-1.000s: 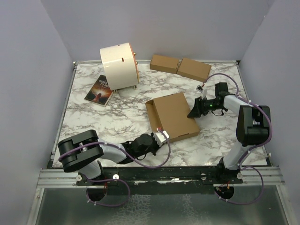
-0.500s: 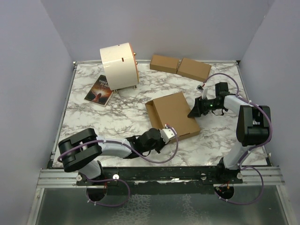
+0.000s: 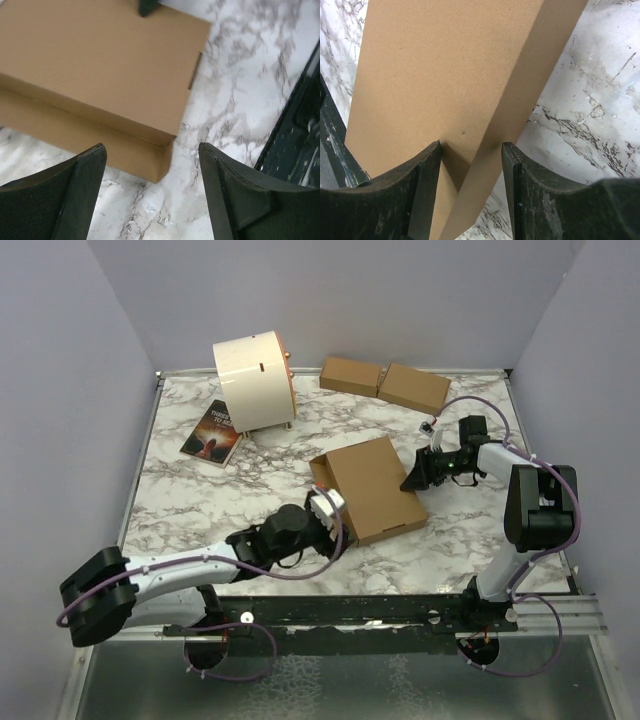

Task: Fold the paper box

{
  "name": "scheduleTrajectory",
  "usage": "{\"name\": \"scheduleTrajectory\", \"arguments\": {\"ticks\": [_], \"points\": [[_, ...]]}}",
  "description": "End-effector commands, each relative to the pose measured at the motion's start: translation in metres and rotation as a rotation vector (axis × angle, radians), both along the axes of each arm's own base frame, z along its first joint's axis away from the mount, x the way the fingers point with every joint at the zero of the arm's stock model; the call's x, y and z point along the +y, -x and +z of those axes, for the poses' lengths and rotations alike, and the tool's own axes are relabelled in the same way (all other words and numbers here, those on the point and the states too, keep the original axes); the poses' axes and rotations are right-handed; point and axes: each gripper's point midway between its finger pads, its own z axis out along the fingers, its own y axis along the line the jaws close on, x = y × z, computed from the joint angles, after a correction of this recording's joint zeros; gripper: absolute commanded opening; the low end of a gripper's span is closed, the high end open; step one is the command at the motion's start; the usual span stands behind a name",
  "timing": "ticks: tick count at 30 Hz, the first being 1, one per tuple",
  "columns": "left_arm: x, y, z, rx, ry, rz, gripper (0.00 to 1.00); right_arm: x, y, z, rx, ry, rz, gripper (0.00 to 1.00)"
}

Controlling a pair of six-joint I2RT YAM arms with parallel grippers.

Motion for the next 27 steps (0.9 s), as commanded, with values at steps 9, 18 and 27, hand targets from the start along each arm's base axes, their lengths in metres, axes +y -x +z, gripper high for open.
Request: {"name": "scheduleTrajectory", "arguments": {"ticks": [9,18,27], "points": [[0.085,-0.099,0.016,0.514,0.549,0.507,0.99,-0.014,0.015,-0.035,0.066,0.138,0.004,0.50],[0.077,-0.150,-0.009,0.596,0.695,0.501,0.99,-0.012,0.015,-0.033,0.062,0.129,0.009,0.50],[0.064,-0.183,-0.036,0.626,0.724,0.537,0.99,-0.011,0.015,-0.033,0.060,0.130,0.012,0.50]]}}
